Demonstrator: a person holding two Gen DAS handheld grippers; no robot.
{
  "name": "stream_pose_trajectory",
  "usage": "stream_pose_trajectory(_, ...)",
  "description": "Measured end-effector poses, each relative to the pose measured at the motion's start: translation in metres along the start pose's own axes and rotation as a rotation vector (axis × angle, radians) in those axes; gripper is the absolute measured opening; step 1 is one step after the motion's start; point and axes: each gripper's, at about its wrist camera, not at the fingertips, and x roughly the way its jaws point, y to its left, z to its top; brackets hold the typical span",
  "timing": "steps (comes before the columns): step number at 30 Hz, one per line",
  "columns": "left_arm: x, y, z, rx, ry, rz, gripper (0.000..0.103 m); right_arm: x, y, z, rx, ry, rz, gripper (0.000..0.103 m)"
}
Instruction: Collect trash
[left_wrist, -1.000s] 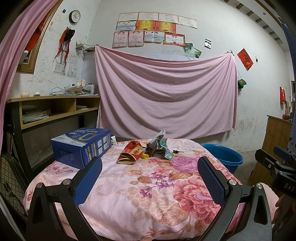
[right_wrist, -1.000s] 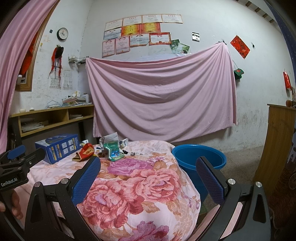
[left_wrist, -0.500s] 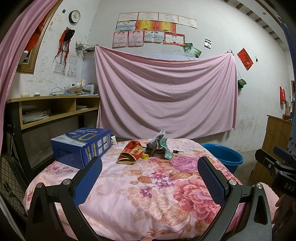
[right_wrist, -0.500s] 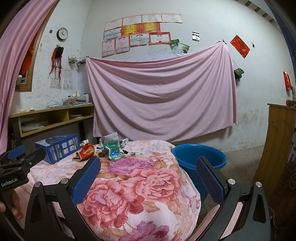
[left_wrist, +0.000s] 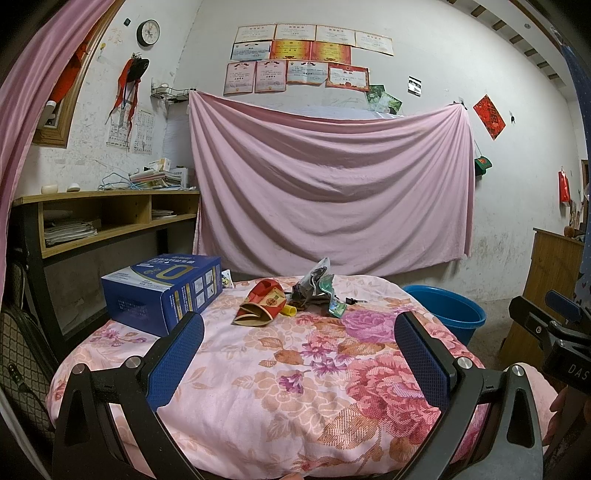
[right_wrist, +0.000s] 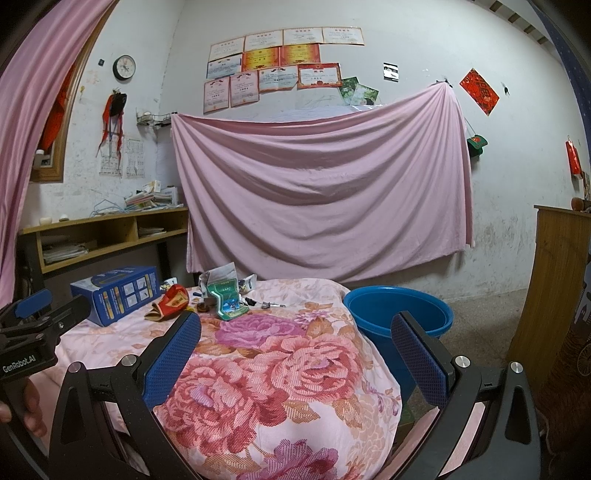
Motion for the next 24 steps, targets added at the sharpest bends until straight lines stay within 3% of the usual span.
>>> stream_pose_trajectory(24, 0.0001, -0.0001, 0.0, 0.001, 0.002, 0.0, 0.101, 0.004, -0.0031, -0.0024, 0.002, 0.004, 0.001, 0.103)
